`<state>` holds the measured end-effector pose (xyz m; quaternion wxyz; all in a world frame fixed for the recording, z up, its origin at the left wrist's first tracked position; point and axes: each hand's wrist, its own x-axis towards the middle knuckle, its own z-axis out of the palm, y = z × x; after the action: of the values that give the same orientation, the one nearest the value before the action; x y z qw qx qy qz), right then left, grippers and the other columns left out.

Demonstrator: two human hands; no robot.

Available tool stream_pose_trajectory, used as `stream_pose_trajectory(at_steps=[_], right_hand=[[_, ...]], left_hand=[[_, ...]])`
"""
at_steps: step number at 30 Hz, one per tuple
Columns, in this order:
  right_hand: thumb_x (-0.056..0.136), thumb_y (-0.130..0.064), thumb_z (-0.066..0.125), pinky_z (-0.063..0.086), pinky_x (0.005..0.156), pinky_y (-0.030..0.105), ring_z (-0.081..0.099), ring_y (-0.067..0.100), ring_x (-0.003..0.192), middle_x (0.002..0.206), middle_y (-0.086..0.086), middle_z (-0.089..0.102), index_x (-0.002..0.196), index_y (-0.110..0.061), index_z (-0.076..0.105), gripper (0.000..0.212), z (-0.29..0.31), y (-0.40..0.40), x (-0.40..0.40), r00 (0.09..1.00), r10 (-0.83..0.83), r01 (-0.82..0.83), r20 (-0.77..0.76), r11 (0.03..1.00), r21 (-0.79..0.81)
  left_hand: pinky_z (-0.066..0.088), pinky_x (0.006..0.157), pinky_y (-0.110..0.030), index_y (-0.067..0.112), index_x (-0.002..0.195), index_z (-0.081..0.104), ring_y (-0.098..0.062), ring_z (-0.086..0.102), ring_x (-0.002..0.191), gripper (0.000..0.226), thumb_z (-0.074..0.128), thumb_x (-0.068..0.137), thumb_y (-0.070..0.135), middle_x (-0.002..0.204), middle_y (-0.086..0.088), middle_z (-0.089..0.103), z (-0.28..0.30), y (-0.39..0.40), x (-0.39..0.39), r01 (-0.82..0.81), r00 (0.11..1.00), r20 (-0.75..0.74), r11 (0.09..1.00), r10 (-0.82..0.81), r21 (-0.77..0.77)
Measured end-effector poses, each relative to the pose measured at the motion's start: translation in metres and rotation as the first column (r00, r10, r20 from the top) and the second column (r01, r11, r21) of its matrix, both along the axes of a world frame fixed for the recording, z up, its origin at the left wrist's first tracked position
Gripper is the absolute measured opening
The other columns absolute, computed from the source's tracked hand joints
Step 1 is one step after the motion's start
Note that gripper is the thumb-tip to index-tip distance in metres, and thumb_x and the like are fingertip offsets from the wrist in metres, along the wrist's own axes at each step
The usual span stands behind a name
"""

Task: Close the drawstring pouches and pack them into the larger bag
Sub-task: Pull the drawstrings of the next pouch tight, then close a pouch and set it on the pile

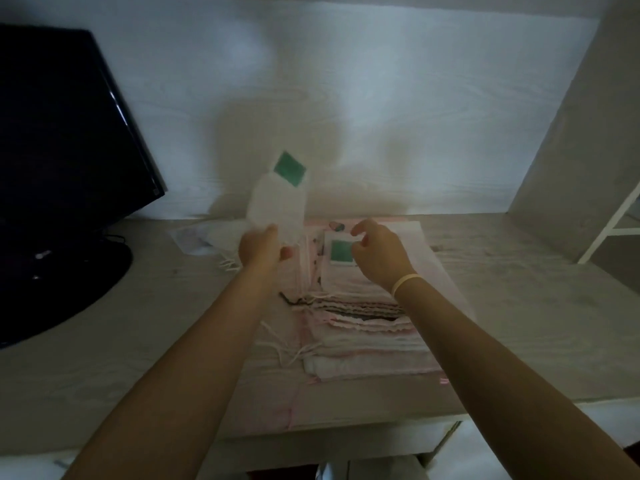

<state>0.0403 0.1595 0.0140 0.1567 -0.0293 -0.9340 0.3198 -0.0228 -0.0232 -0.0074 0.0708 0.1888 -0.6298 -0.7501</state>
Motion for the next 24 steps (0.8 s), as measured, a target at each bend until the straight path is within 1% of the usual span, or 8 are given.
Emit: stream_pose_trajectory(at_steps=[4, 6, 8, 11, 13, 15, 19, 24], right_hand=[[0.093, -0.013, 0.049, 0.046, 0.075, 0.030, 0.059, 0.028, 0.089, 0.107, 0.015, 0.066, 0.111, -0.005, 0.062, 0.024, -0.009, -0.028, -0.005, 0.990, 0.102, -0.108, 0.102, 0.993, 0.055], [0.094, -0.017, 0.049, 0.041, 0.075, 0.026, 0.056, 0.024, 0.087, 0.111, 0.012, 0.066, 0.116, -0.010, 0.061, 0.026, -0.014, -0.034, -0.007, 0.979, 0.119, -0.130, 0.166, 0.990, 0.061], [0.094, -0.020, 0.050, 0.039, 0.077, 0.024, 0.056, 0.023, 0.090, 0.115, 0.010, 0.064, 0.119, -0.013, 0.062, 0.028, -0.016, -0.034, -0.008, 0.966, 0.138, -0.158, 0.220, 0.985, 0.075], [0.095, -0.021, 0.050, 0.040, 0.078, 0.025, 0.059, 0.026, 0.095, 0.109, 0.012, 0.066, 0.109, -0.010, 0.068, 0.026, -0.016, -0.025, -0.005, 0.962, 0.113, -0.151, 0.249, 0.978, 0.142], [0.094, -0.019, 0.048, 0.043, 0.076, 0.026, 0.058, 0.026, 0.088, 0.100, 0.012, 0.065, 0.101, -0.005, 0.068, 0.025, -0.015, -0.014, -0.004, 0.959, 0.044, -0.094, 0.279, 0.981, 0.171], [0.092, -0.020, 0.047, 0.046, 0.074, 0.029, 0.058, 0.025, 0.082, 0.096, 0.012, 0.066, 0.092, -0.007, 0.062, 0.020, -0.018, 0.003, -0.007, 0.942, -0.047, -0.031, 0.334, 0.974, 0.224], [0.085, -0.035, 0.056, 0.048, 0.095, 0.041, 0.059, 0.030, 0.102, 0.112, 0.012, 0.062, 0.118, -0.011, 0.056, 0.041, -0.026, 0.034, -0.003, 0.863, -0.234, 0.098, 0.448, 0.947, 0.307], [0.090, -0.030, 0.055, 0.044, 0.099, 0.037, 0.055, 0.029, 0.113, 0.126, 0.012, 0.058, 0.136, -0.011, 0.046, 0.050, -0.028, 0.043, 0.011, 0.852, -0.144, 0.011, 0.503, 0.966, 0.258]], left_hand=[[0.060, 0.053, -0.034, -0.004, 0.090, 0.053, -0.022, 0.055, 0.065, 0.014, 0.051, 0.099, 0.007, 0.077, -0.014, 0.051, -0.009, -0.026, -0.001, 0.041, 0.999, 0.010, 0.907, -0.049, 0.418], [0.060, 0.062, -0.038, -0.001, 0.085, 0.049, -0.026, 0.057, 0.073, 0.018, 0.049, 0.100, 0.009, 0.082, -0.017, 0.051, -0.011, -0.030, 0.003, 0.088, 0.994, 0.013, 0.879, -0.107, 0.469], [0.060, 0.058, -0.035, -0.003, 0.088, 0.052, -0.027, 0.062, 0.071, 0.019, 0.047, 0.100, 0.011, 0.083, -0.019, 0.057, -0.008, -0.030, 0.011, 0.202, 0.972, 0.046, 0.915, -0.232, 0.349], [0.055, 0.055, -0.027, 0.003, 0.087, 0.063, -0.018, 0.064, 0.058, 0.017, 0.055, 0.095, 0.015, 0.080, -0.012, 0.066, -0.004, -0.015, 0.024, 0.433, 0.894, 0.157, 0.899, -0.419, -0.064], [0.054, 0.067, -0.030, 0.009, 0.087, 0.068, -0.018, 0.064, 0.068, 0.011, 0.062, 0.090, 0.018, 0.084, -0.008, 0.068, -0.007, -0.002, 0.026, 0.485, 0.873, 0.188, 0.762, -0.450, -0.430], [0.051, 0.074, -0.029, 0.013, 0.090, 0.071, -0.017, 0.064, 0.080, 0.012, 0.065, 0.087, 0.023, 0.089, -0.003, 0.069, -0.010, 0.010, 0.029, 0.508, 0.824, 0.220, 0.510, -0.522, -0.694], [0.043, 0.063, -0.027, 0.009, 0.100, 0.068, -0.021, 0.063, 0.084, 0.029, 0.065, 0.085, 0.033, 0.093, -0.006, 0.066, -0.013, 0.025, 0.033, 0.502, 0.807, 0.350, 0.238, -0.476, -0.832], [0.040, 0.071, -0.026, 0.006, 0.124, 0.055, -0.025, 0.057, 0.097, 0.045, 0.064, 0.085, 0.028, 0.114, -0.011, 0.060, -0.010, 0.040, 0.037, 0.532, 0.802, 0.393, 0.238, -0.450, -0.812]])
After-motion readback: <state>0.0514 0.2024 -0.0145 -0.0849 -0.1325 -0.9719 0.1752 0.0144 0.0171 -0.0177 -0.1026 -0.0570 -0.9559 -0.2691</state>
